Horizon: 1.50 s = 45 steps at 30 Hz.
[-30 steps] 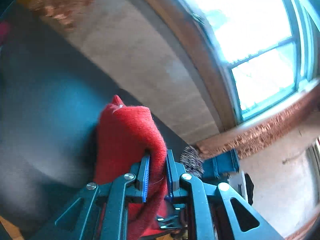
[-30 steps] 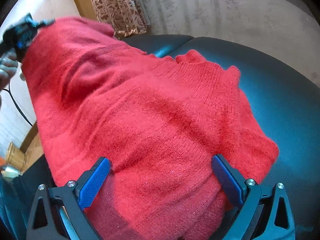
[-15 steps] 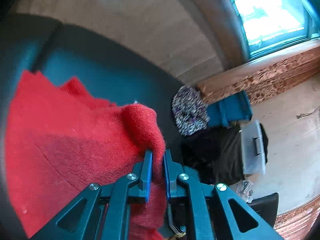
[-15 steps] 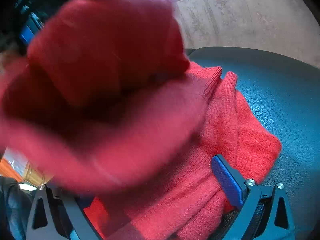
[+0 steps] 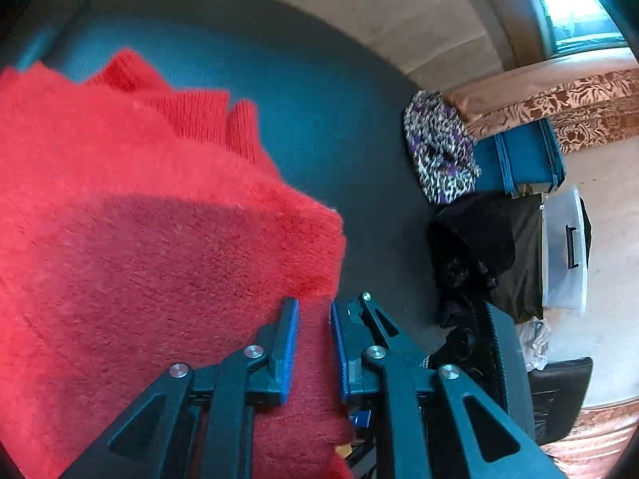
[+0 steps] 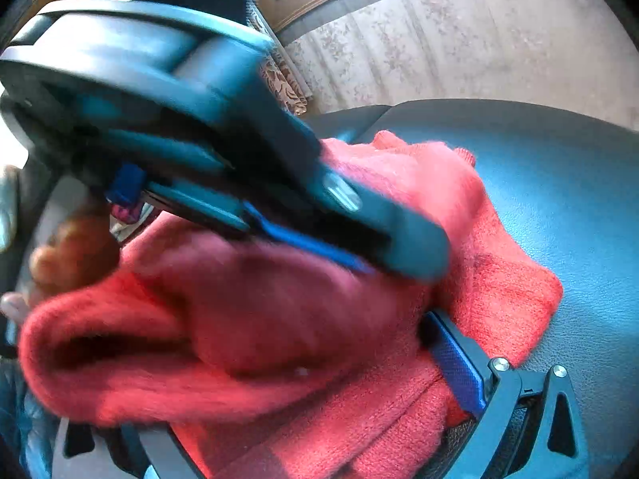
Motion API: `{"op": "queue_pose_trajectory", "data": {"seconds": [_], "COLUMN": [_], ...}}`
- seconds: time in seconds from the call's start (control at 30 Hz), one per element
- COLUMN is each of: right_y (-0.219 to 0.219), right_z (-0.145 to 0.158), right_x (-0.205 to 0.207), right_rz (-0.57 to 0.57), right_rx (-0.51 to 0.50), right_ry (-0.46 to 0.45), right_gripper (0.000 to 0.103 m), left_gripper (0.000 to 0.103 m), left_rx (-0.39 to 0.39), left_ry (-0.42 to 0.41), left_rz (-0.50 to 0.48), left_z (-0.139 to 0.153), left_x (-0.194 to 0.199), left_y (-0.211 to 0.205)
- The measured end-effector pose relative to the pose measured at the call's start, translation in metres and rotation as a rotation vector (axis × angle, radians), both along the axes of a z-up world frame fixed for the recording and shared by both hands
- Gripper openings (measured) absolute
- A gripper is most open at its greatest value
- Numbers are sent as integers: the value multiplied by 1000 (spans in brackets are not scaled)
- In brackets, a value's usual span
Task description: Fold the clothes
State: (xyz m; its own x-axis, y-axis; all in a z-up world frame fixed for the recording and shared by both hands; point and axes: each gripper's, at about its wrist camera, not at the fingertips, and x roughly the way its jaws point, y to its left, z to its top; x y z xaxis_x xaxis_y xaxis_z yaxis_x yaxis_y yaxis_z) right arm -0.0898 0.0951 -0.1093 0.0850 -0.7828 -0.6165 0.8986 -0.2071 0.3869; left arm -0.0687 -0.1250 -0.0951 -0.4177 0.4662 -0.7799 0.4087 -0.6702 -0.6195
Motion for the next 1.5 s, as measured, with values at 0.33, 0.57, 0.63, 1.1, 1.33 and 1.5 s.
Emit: {"op": "queue_pose_trajectory", "data": {"seconds": [0.33,0.57,0.63,1.1,1.33,1.5], "right_y": [9,25,45,8,-4,2], "right_z": [9,39,38,38,26,35], "right_x": [5,22,37,35,33,30], "right_rz": [-8,-64,-76,-226,-317,-389], "right_rx": [47,74,35,-209,-235,-285], "right_ry": [-4,14,-78,-676,-745,-721], "right_gripper": [103,103,103,103,103,103], "left_gripper": [27,27,27,28,29,29], "left_rx": [-96,-166,-191,-399,-442,-421], "left_ry": [228,242,262,402,432,473], "left_rz": [94,279,291,-49,-226,-212], "left_z": [74,48,43,23,9,4], "left_x": [76,174,199,257,232,217], "left_y": [-42,-83,-86,0,44,49]}}
